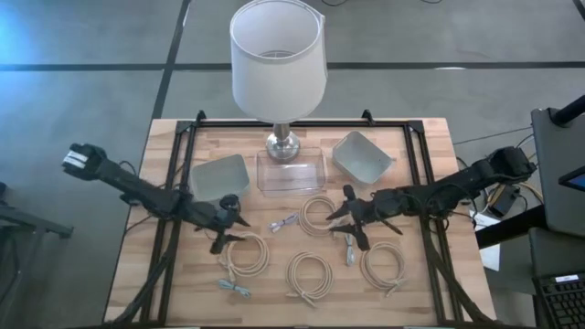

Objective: Pick & Place USB Port
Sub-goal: Put the light brown hdmi cable into the left gray bin

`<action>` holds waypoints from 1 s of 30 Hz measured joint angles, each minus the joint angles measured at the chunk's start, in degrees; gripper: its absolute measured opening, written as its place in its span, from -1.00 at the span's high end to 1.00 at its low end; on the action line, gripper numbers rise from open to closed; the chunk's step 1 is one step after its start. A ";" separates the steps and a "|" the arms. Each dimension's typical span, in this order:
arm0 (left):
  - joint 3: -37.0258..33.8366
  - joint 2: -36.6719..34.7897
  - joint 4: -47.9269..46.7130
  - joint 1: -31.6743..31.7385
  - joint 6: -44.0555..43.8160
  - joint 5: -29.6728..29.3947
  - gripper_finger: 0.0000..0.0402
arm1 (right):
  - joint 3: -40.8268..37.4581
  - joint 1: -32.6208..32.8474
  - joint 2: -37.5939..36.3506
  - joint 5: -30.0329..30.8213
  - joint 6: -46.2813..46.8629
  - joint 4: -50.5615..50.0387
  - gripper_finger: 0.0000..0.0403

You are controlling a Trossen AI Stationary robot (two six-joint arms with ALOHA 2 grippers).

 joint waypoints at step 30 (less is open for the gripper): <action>0.37 19.01 8.19 -0.11 -11.57 0.04 0.83 | -0.12 0.02 -0.15 -0.04 -1.99 -0.04 0.33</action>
